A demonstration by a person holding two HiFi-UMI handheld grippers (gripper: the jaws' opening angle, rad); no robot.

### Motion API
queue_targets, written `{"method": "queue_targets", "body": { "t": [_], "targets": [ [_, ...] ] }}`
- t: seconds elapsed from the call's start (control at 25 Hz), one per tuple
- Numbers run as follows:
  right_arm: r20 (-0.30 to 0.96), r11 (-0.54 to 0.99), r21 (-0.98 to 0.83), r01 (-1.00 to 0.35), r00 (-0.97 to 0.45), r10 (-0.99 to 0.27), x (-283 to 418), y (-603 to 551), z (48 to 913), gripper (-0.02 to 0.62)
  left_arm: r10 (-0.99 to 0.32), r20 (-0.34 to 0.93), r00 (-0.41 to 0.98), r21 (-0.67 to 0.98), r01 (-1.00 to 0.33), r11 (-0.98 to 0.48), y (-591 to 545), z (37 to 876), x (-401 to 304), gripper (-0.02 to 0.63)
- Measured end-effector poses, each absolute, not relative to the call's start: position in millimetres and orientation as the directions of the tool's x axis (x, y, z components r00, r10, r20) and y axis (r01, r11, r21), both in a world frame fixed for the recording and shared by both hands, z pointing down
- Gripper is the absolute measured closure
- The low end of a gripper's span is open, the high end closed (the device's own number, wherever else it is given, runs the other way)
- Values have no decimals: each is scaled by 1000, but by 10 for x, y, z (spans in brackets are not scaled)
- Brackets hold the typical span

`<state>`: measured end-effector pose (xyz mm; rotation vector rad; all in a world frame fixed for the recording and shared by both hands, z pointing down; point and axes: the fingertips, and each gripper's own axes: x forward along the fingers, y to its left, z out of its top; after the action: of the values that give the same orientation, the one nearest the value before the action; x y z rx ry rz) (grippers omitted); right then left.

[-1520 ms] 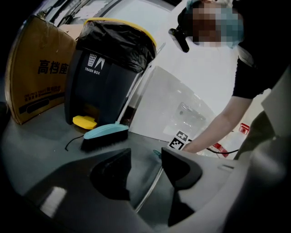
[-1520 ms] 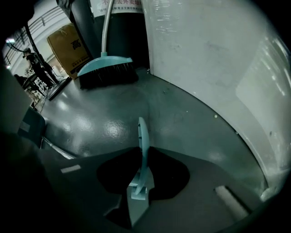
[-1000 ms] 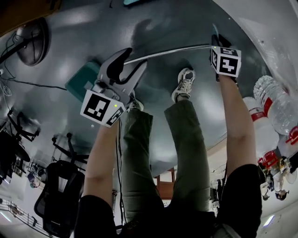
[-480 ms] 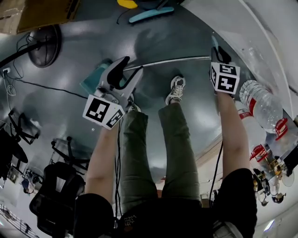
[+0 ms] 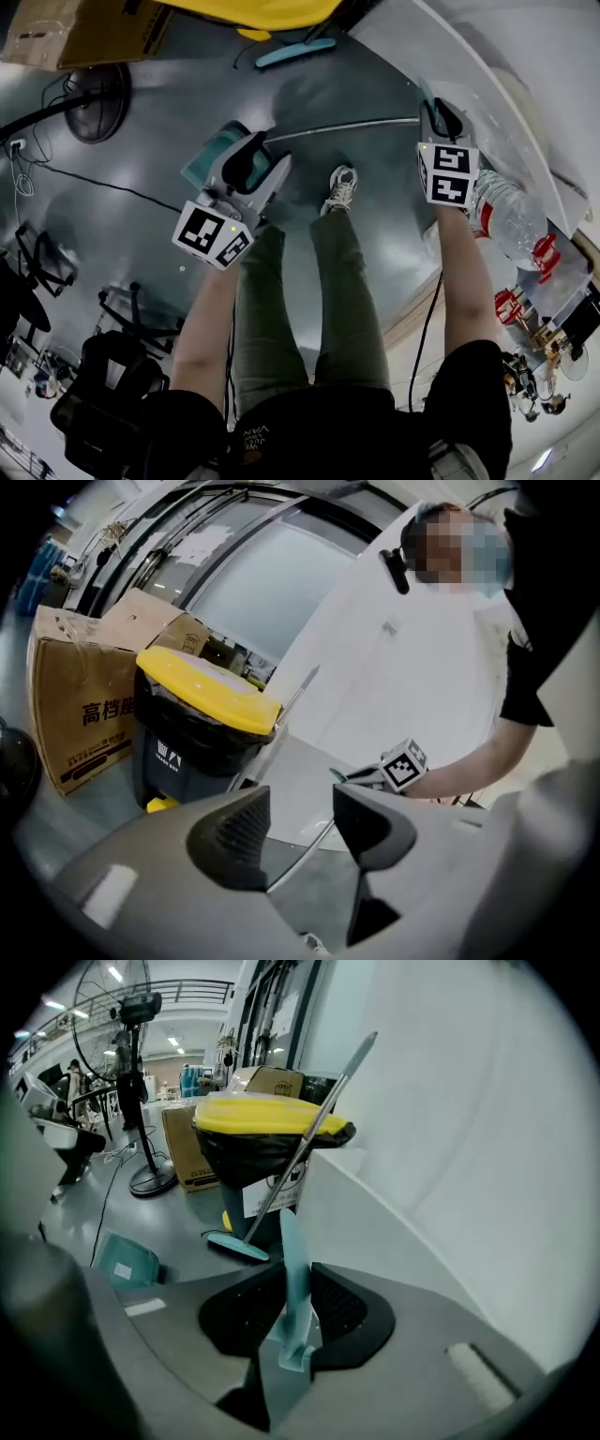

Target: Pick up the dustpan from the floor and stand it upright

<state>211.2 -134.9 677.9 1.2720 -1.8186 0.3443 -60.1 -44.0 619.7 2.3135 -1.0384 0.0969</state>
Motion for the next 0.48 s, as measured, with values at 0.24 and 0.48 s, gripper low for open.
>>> {"method": "queue_targets", "body": {
  "t": [0.24,0.48],
  "targets": [
    [738,483,308,-819,-115,-665,2112,-1539,6316,514,-663,273,697,495,-693,-524,-480,5978,-486,379],
    [705,520,387,-761,-119,-699,2150,-1721,5961,514,-665,271,696,500,-692,-521,-498,5848,-443,379]
  ]
}}
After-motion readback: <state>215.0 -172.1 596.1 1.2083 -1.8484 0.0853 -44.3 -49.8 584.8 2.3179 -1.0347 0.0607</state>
